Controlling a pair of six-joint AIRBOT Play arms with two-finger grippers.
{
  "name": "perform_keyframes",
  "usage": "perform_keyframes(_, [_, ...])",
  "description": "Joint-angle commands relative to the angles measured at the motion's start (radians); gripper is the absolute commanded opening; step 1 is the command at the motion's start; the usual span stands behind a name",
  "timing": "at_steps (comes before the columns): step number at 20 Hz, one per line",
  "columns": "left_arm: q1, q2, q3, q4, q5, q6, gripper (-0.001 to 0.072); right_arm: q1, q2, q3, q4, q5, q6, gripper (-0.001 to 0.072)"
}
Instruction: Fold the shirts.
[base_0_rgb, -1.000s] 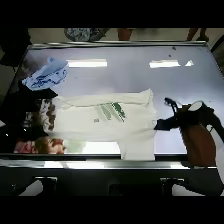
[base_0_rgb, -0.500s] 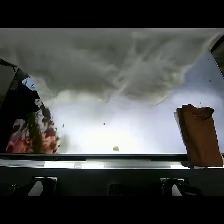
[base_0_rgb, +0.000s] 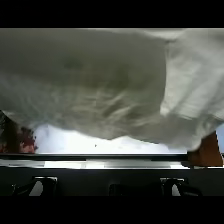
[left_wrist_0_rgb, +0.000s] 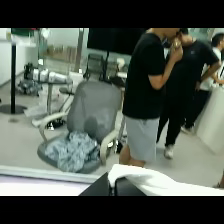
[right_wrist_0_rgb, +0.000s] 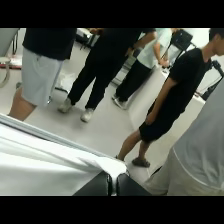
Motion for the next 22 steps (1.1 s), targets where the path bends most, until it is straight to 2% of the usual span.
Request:
perform_keyframes(1, [0.001, -0.022, -0.049, -0.001, -0.106, 0.006, 0.0028, 0.001, -0.051, 0.003, 0.005, 0.121, 0.006, 0.0045])
perform_keyframes(2, [0.001, -0.037, -0.085, -0.001, -0.109, 0.010, 0.0028, 0.001, -0.098, 0.002, 0.005, 0.188, 0.005, 0.0045])
perform_keyframes(5, [0.000, -0.126, -0.305, 0.011, -0.163, 0.113, 0.0027, 0.001, -0.352, -0.056, 0.011, 0.394, -0.006, 0.0045])
perform_keyframes(7, [-0.004, -0.222, -0.513, 0.018, -0.149, 0.136, 0.0027, 0.001, -0.549, -0.149, 0.095, 0.430, -0.006, 0.0044])
perform_keyframes(9, [-0.032, -0.349, -0.660, 0.018, -0.048, 0.168, 0.0027, 0.011, -0.726, -0.230, 0.215, 0.298, -0.005, 0.0044])
perform_keyframes(10, [-0.047, -0.424, -0.690, 0.018, 0.003, 0.179, 0.0027, 0.032, -0.818, -0.239, 0.221, 0.211, 0.001, 0.0044])
perform_keyframes(14, [-0.085, -0.748, -0.611, -0.023, 0.082, 0.179, 0.0028, 0.123, -1.059, -0.235, 0.293, -0.050, 0.025, 0.0045])
perform_keyframes(18, [-0.105, -0.943, -0.439, -0.043, 0.097, 0.179, 0.0028, 0.127, -1.107, -0.235, 0.322, -0.345, 0.088, 0.0046])
perform_keyframes(22, [-0.108, -1.007, -0.308, -0.044, 0.154, 0.178, 0.0028, 0.066, -1.106, -0.194, 0.322, -0.384, 0.108, 0.0045])
